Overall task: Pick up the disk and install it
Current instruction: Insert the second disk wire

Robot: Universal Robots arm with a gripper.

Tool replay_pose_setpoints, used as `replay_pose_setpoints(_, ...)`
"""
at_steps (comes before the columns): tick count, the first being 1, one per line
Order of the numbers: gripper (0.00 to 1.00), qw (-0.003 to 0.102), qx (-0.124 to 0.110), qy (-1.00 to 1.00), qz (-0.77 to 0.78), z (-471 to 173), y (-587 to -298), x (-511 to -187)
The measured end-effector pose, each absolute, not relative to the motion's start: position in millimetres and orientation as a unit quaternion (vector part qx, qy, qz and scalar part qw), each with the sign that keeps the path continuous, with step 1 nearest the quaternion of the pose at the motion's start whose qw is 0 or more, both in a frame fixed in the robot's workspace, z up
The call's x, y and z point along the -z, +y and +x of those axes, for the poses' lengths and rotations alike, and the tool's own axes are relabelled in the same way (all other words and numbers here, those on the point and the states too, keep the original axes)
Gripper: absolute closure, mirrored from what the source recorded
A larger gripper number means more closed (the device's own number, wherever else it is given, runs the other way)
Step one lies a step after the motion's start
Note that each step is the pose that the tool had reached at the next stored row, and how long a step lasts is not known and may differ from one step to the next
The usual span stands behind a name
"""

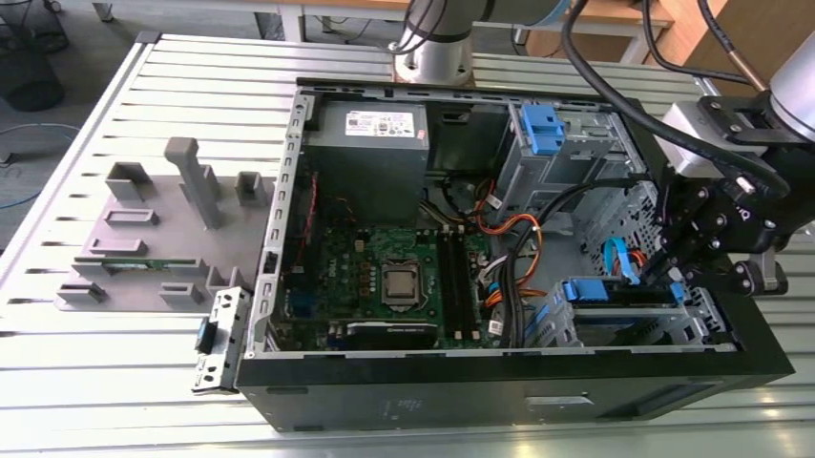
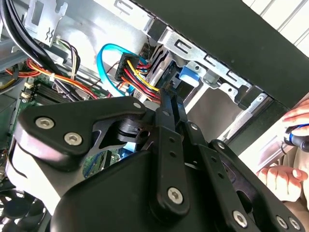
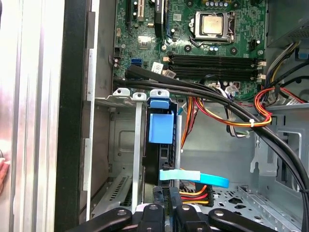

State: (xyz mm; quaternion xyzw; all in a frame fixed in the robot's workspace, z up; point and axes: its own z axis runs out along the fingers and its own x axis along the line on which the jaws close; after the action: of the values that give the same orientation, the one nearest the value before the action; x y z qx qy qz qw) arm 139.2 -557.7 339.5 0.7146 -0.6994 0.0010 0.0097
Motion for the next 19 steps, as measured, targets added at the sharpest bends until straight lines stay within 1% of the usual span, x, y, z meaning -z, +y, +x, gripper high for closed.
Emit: replay_pose_setpoints(19,0.84,0.01,-0.001,-0.714,0.7,140.8,-557.7,-337.2)
